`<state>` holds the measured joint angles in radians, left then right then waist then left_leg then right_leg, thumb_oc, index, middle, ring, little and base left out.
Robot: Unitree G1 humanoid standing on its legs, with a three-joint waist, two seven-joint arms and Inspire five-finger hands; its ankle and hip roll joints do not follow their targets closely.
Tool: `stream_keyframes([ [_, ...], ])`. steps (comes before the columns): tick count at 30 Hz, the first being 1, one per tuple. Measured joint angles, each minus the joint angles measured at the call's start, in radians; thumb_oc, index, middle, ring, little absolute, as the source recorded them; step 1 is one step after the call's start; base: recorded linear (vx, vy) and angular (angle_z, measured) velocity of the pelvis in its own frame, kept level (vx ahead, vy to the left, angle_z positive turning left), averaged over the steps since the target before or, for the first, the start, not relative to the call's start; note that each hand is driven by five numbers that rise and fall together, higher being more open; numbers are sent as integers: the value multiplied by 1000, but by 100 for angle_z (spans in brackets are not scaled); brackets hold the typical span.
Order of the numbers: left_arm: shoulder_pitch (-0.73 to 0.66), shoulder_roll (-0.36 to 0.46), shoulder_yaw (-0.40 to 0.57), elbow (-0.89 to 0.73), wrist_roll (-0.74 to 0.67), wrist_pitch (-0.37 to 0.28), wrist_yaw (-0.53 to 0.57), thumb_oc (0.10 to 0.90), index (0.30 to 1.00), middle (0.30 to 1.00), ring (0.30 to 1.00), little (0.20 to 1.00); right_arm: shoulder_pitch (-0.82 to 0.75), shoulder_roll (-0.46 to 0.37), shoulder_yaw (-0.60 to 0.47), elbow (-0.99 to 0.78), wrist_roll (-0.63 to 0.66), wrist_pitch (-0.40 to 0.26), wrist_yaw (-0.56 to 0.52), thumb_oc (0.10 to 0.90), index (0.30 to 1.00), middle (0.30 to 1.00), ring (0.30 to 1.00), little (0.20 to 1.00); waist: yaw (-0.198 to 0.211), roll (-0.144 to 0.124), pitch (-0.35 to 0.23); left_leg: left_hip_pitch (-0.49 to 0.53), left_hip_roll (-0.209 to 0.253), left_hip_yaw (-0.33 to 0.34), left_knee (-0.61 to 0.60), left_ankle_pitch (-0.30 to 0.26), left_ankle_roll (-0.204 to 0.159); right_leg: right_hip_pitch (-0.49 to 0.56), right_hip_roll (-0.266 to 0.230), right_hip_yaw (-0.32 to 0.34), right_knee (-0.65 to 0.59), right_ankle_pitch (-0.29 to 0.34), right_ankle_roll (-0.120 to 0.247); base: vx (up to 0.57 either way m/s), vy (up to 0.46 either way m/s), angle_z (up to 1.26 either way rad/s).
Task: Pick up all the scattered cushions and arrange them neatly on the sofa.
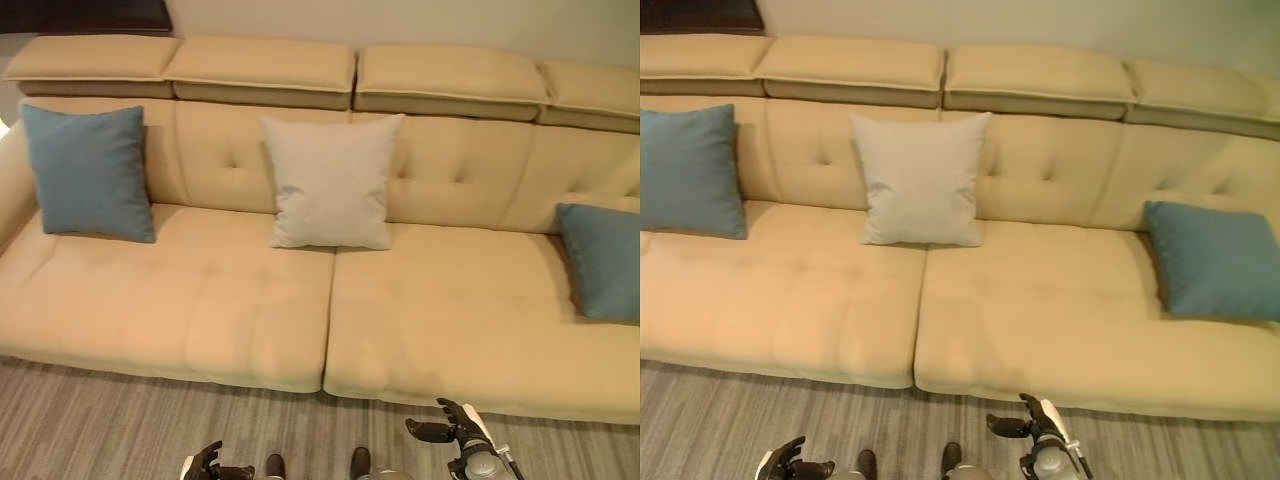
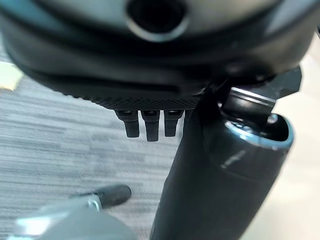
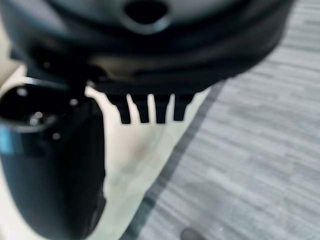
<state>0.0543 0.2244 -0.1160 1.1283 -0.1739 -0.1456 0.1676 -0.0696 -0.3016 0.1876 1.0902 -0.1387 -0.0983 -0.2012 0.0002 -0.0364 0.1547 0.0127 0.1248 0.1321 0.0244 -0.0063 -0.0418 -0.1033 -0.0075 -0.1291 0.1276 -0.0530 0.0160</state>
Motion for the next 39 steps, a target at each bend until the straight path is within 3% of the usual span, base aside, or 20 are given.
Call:
stream_keyframes([
  [7,-42,-10,-41,-11,10,1,-4,800,900,900,900,900,46,2,0,64,10,5,1,800,900,900,900,900,-30,9,-19,2,-4,32,14,-5,-18,-52,-1,34,69,-13,-17,-53,-72,-20],
  [8,-47,-15,-42,-10,8,1,-2,800,900,900,900,900,51,4,0,85,13,7,1,800,900,900,900,900,-34,10,-17,-2,-12,12,41,-4,-18,-61,2,69,79,-14,-18,-80,14,-47],
  [10,-44,-17,-64,-9,6,1,-1,800,900,900,900,900,52,4,-1,94,27,12,0,800,900,900,900,900,-12,2,-11,-18,-30,-60,111,-4,-17,-52,-13,121,66,-2,-37,-62,39,-81],
  [11,-47,-23,-72,-12,-4,1,-2,800,900,900,900,900,48,0,-2,114,38,13,-4,800,900,900,900,900,-15,-8,-7,-47,-68,-168,132,-27,-11,-20,-24,165,-1,37,-37,-44,53,-88],
  [15,-67,-45,-79,-13,-19,-1,0,800,900,900,900,900,28,-19,-2,122,44,22,-12,800,900,900,900,900,-15,26,-12,-54,-147,-341,34,-22,-5,-32,-15,225,-77,97,-13,-47,97,-86],
  [17,-74,-42,-77,-8,-21,0,2,800,900,900,900,900,21,-6,-1,121,46,21,-18,800,900,900,900,900,-25,12,-2,-44,-168,-331,30,-29,32,-36,-24,243,-106,131,17,-71,206,-90],
  [19,-93,-42,-81,-8,-20,0,-2,800,900,900,900,900,33,6,-2,123,47,23,-21,800,900,900,900,900,-36,-23,1,-29,-195,-288,3,-5,54,-43,-49,252,-129,160,32,-112,210,-57],
  [23,-94,-33,-91,-1,-14,1,0,800,900,900,900,900,25,19,-28,108,71,22,-22,800,900,900,900,900,-43,-44,15,-33,-222,-146,0,-5,93,-93,-100,285,-142,191,92,-163,183,-80],
  [25,-104,-14,-119,-5,4,2,0,800,900,900,900,900,20,25,-41,105,83,23,-23,800,900,900,900,900,-48,-35,23,-34,-219,-82,-7,-4,102,-123,-107,236,-119,189,139,-167,97,-102],
  [26,-103,2,-119,-8,15,1,0,800,900,900,900,900,9,37,-41,111,84,23,-25,800,900,900,900,900,-35,-47,27,-34,-216,-42,0,-11,108,-130,-127,177,-117,203,120,-158,71,-107],
  [27,-105,6,-116,-4,20,2,3,800,900,900,900,900,-5,42,-41,110,84,24,-22,800,900,900,900,900,-27,-38,33,-28,-205,-19,-4,-13,111,-136,-140,109,-106,185,108,-148,55,-85],
  [28,-113,13,-112,-6,22,4,1,800,900,900,900,900,-5,39,-41,110,83,21,-24,800,900,900,900,900,-26,-13,48,-27,-177,2,-1,-14,113,-134,-150,13,-86,165,114,-140,51,-94],
  [29,-114,17,-109,-35,29,2,1,800,900,900,900,900,0,38,-39,120,82,24,-22,800,900,900,900,900,-6,17,61,-16,-134,37,-9,-14,113,-128,-181,-210,-22,127,120,-132,30,-89],
  [30,-110,19,-103,-46,30,1,2,800,900,900,900,900,5,40,-39,120,81,25,-20,800,900,900,900,900,14,26,66,-1,-115,59,-14,-15,114,-122,-193,-257,40,102,124,-82,12,-90],
  [32,-99,39,-101,-47,30,1,1,800,900,900,900,900,26,37,-40,120,77,23,-21,800,900,900,900,900,21,22,60,37,-93,87,-36,-17,114,-69,-207,-238,139,54,142,-89,-38,-55],
  [34,-97,44,-103,-47,31,2,1,800,900,900,900,900,33,37,-40,122,74,23,-21,800,900,900,900,900,24,4,50,44,-86,111,-36,-16,111,-37,-211,-222,197,8,127,-70,-105,-48],
  [35,-91,53,-107,-49,32,2,1,800,900,900,900,900,33,36,-40,122,73,25,-21,800,900,900,900,900,49,-8,44,50,-77,143,-35,-20,98,-22,-207,-226,209,-52,102,-11,-134,-65],
  [36,-90,58,-107,-49,34,2,0,800,900,900,900,900,34,37,-39,123,73,25,-20,800,900,900,900,900,55,-18,38,46,-79,145,-28,-23,93,-8,-196,-220,168,-53,95,31,-173,-85],
  [37,-83,40,-109,-50,39,10,-2,800,900,900,900,900,25,29,-41,122,73,27,-21,800,900,900,900,900,50,-7,35,29,-59,115,9,-28,87,27,-146,-208,80,-34,42,65,-183,-61],
  [39,-59,19,-113,-77,49,16,-6,800,900,900,900,900,16,19,-40,117,74,29,-21,800,900,900,900,900,46,-4,25,25,-43,65,12,-23,81,30,-106,-146,35,-17,19,80,-204,-88],
])
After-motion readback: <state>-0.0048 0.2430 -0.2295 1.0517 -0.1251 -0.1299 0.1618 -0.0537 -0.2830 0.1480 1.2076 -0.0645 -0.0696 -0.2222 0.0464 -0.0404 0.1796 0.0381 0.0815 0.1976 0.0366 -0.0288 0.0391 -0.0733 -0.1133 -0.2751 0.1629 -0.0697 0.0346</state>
